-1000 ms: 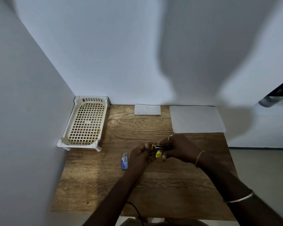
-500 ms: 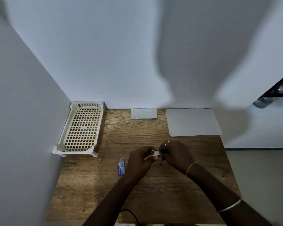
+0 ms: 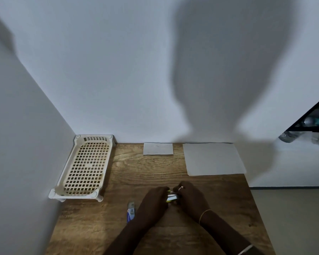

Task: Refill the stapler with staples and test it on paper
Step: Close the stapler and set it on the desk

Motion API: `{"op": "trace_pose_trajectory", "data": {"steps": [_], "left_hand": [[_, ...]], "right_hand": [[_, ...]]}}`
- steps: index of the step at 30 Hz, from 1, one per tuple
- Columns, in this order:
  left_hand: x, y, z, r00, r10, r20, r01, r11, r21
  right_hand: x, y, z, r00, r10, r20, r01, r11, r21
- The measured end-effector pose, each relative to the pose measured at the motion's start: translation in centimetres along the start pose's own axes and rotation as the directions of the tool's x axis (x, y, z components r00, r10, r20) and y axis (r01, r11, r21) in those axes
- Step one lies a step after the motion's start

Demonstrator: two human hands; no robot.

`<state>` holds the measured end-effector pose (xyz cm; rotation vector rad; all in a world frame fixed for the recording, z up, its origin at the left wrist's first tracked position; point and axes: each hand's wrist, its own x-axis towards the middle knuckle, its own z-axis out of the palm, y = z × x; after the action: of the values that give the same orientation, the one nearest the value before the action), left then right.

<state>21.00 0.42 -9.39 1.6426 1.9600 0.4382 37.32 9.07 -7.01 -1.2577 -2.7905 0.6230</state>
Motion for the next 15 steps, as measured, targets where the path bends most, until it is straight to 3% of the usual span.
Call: {"op": "trace_pose_trajectory", "data": {"steps": [6,15], "left_hand": [[0.2,-1.0,1.2,1.000,-0.007,-0.012,0.009,0.985,0.175],[0.4,-1.9,1.9,0.999,0.014,0.030,-0.020,0.972,0.236]], "right_hand": [[0.3,0.6,1.8,0.999,-0.026,0.038,0.027,0.999,-0.031],[0.3,0.8,2.1,0.998,-0.047,0.046,0.049,0.998,-0.039]]}}
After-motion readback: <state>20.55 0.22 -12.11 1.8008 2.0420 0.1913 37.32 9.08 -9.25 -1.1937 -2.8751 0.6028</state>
